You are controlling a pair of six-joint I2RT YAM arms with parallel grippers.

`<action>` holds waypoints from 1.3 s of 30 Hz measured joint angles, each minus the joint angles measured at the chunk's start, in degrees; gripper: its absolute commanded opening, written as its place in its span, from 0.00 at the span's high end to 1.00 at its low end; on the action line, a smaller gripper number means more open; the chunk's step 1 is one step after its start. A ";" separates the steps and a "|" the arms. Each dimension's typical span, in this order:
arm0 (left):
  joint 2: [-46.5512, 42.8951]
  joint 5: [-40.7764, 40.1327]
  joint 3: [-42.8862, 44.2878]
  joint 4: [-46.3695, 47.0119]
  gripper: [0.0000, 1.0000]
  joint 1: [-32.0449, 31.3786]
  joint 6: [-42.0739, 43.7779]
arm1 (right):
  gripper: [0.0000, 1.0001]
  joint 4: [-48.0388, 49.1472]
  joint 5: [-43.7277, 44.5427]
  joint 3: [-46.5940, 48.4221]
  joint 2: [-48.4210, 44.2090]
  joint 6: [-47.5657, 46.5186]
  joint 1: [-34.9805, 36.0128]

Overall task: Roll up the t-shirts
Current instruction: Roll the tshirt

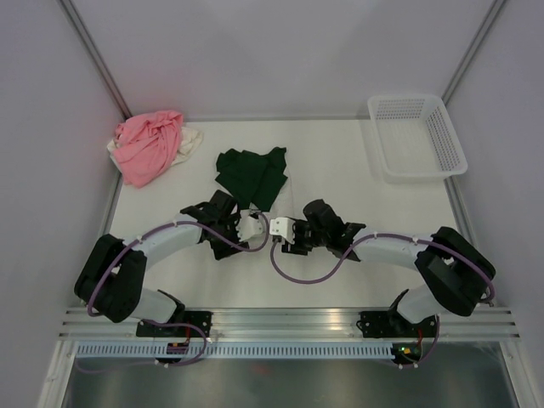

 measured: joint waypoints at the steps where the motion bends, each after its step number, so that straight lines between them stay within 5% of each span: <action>1: 0.00 0.00 0.00 0.09 0.33 0.07 0.00 | 0.44 0.55 -0.02 0.04 0.72 -0.61 0.00; 4: 0.02 -0.02 0.00 0.42 0.41 0.33 0.09 | 0.47 2.03 0.46 0.26 2.89 -1.57 0.04; 6: 0.04 -0.02 0.00 0.79 0.58 0.61 0.31 | 0.62 3.34 1.07 0.42 4.39 -1.84 0.04; 8: 0.04 0.04 -0.02 1.38 0.75 0.74 0.94 | 0.91 3.82 2.08 0.81 6.14 -1.70 -0.24; 11: -0.02 0.37 0.00 1.81 0.97 0.55 1.77 | 1.00 2.93 2.73 2.67 8.57 -0.33 -0.74; 21: -0.09 5.55 1.73 -2.84 0.98 0.70 2.23 | 1.00 -8.20 -2.23 4.85 3.98 0.50 -2.34; 34: -1.97 21.09 9.79 -28.81 0.98 0.81 9.86 | 1.00 -32.87 -19.65 9.60 -6.69 0.90 -2.32; 39: 3.48 25.29 12.90 -35.60 0.95 2.99 12.83 | 1.00 -34.91 -25.20 9.44 -6.14 3.02 -4.90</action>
